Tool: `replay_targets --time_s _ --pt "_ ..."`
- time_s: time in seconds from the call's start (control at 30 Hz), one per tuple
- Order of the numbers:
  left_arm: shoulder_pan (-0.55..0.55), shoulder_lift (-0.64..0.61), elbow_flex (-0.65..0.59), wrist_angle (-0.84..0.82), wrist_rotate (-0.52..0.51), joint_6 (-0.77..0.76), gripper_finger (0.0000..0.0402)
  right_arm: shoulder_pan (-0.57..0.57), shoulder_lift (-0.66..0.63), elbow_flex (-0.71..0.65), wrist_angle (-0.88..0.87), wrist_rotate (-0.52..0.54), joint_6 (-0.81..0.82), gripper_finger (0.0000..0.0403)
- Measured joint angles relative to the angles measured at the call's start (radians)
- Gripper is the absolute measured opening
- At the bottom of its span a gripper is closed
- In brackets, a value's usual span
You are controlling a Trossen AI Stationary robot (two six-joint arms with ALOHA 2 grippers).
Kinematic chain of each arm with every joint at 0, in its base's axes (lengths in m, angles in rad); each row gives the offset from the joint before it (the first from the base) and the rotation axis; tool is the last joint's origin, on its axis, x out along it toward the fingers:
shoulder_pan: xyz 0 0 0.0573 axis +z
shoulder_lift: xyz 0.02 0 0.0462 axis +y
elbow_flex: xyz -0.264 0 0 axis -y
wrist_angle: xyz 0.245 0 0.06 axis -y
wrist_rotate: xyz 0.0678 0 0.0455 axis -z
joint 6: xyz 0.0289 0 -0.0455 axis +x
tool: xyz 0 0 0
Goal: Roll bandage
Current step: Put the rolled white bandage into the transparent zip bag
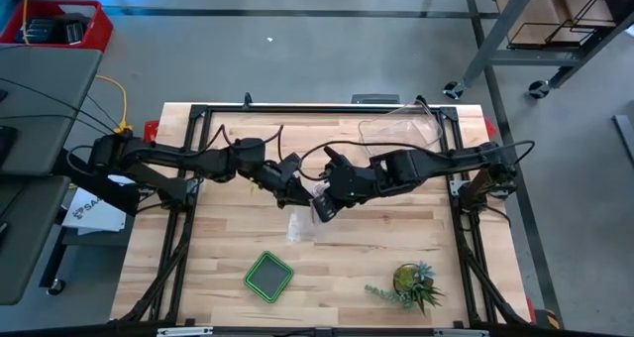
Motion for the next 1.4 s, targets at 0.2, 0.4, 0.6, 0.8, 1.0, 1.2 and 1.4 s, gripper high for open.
replay_targets --time_s 0.2,0.4,0.6,0.8,1.0,1.2,1.4 --pt "-0.011 0.081 0.0 0.123 -0.015 -0.049 0.0 0.003 -0.02 0.0 -0.06 -0.035 -0.027 0.0045" --pt "0.01 0.164 -0.002 0.197 -0.074 -0.043 0.0 0.035 -0.088 0.005 -0.094 -0.064 -0.019 0.0045" --pt "0.039 0.238 0.087 0.306 -0.086 -0.045 0.0 0.073 -0.092 0.005 -0.115 -0.047 0.001 0.0045" --pt "0.042 0.258 0.177 0.235 0.028 0.001 0.0 0.105 -0.132 0.003 -0.161 0.022 0.019 0.0045" --pt "0.03 0.264 0.175 0.116 0.041 0.061 0.0 0.103 -0.24 0.003 -0.189 0.155 0.019 0.0045" --pt "0.029 0.263 0.179 0.148 0.038 0.064 0.0 0.099 -0.26 0.003 -0.285 0.177 0.045 0.0045" --pt "0.031 0.262 0.178 0.137 0.026 0.058 0.0 0.109 -0.241 0.003 -0.235 0.136 0.041 0.0045"
